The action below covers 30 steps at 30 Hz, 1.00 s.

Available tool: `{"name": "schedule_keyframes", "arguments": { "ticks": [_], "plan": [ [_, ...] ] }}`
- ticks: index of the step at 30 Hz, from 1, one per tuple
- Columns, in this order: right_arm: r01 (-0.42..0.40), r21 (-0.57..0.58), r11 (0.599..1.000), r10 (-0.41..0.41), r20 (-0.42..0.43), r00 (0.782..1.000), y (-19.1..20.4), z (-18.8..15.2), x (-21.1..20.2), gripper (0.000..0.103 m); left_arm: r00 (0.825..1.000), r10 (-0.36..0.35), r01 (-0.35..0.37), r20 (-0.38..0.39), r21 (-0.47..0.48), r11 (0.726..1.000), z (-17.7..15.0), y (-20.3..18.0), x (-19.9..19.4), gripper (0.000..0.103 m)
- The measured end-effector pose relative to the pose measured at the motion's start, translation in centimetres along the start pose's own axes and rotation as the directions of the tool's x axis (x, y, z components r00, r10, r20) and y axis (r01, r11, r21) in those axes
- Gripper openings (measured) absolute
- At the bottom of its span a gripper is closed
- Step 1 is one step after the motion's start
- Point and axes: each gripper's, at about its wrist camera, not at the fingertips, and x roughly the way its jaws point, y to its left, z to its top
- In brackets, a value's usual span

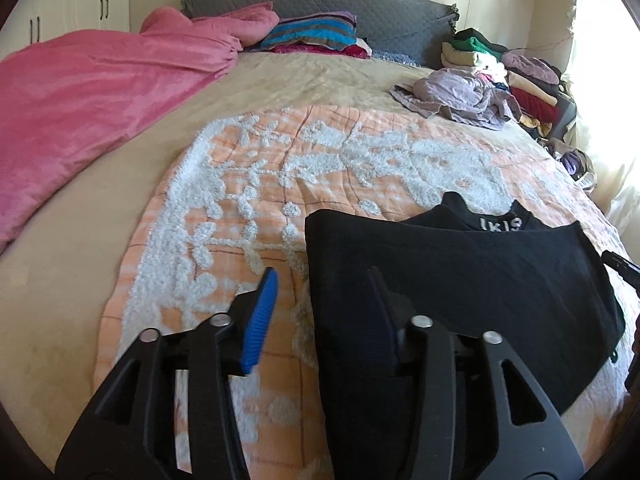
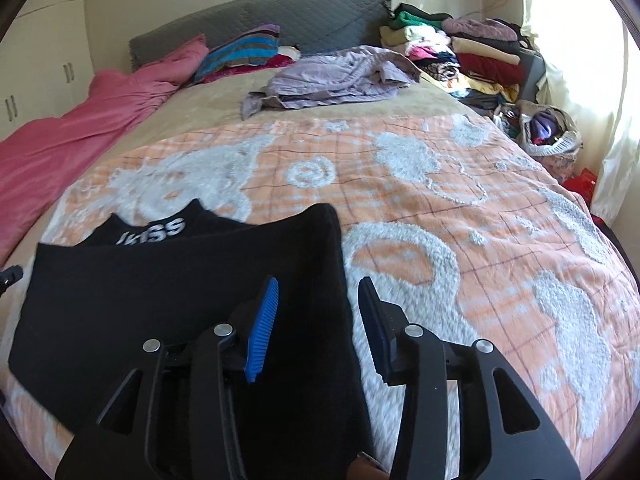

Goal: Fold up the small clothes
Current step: 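Open both tools to release the hem on the folded shirt, then withdraw both open tools from the folded shirt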

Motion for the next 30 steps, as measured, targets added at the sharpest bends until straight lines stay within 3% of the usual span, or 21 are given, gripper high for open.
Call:
{"name": "schedule_keyframes", "arguments": {
  "ticks": [5, 10, 16, 21, 28, 30],
  "plan": [
    [-0.066, -0.074, 0.995, 0.065, -0.010, 0.998, 2.1, -2.4, -2.4, 0.046, 0.998, -0.062, 0.063, -0.018, 0.027, 0.998, -1.4, -2.1, -1.8, 0.043],
    [-0.106, -0.104, 0.989, 0.100, -0.054, 0.993, 3.3, -4.8, -3.3, 0.046, 0.990, -0.108, 0.114, -0.091, 0.065, 0.991, -3.8, -4.6, -1.8, 0.053],
    [-0.106, -0.076, 0.991, 0.097, -0.109, 0.989, 3.0, -7.5, -3.3, 0.049, 0.974, -0.152, 0.158, -0.166, 0.021, 0.987, -6.2, -4.6, -1.0, 0.056],
    [-0.132, -0.021, 0.991, 0.129, -0.098, 0.987, 2.0, -8.3, -3.6, 0.050, 0.968, -0.187, 0.182, -0.169, -0.044, 0.982, -7.0, -3.8, -1.2, 0.057],
    [-0.131, -0.028, 0.991, 0.129, -0.077, 0.989, 2.0, -8.5, -4.8, 0.064, 0.968, -0.195, 0.186, -0.159, -0.070, 0.980, -7.3, -3.7, -1.9, 0.059],
    [-0.138, -0.027, 0.990, 0.136, -0.070, 0.988, 1.9, -8.6, -5.1, 0.074, 0.967, -0.202, 0.193, -0.155, -0.076, 0.978, -7.4, -3.7, -2.3, 0.065]
  ]
}}
